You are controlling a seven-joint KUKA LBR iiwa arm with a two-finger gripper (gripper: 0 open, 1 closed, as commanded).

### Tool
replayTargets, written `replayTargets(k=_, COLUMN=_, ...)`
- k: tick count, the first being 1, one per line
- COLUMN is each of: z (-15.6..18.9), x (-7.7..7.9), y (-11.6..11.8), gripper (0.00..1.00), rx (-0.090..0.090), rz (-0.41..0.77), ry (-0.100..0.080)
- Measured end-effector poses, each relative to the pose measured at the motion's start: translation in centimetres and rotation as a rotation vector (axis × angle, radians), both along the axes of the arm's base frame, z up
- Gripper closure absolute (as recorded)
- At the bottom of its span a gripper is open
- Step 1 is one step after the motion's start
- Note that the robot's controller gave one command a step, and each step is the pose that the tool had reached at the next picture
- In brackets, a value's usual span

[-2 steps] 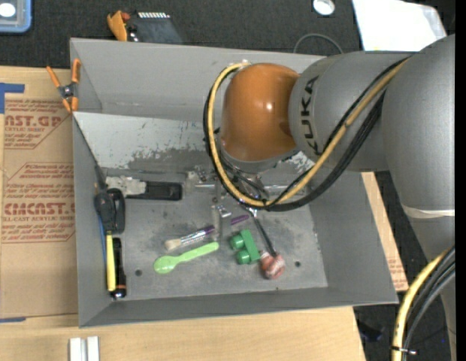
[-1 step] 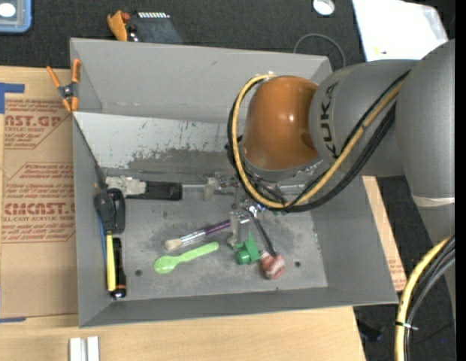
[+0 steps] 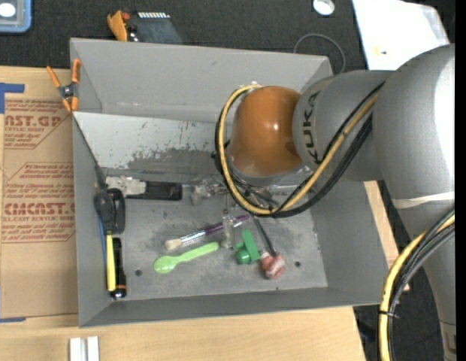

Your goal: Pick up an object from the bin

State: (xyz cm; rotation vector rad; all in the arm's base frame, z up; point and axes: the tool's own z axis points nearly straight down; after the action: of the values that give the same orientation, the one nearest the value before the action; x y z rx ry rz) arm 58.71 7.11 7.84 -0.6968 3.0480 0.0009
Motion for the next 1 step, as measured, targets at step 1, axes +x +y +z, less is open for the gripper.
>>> replayTargets(k=1, z=-0.18, x=0.40, y=0.92, gripper=0.00, rx=0.001, rz=-0.069, ry=0.008)
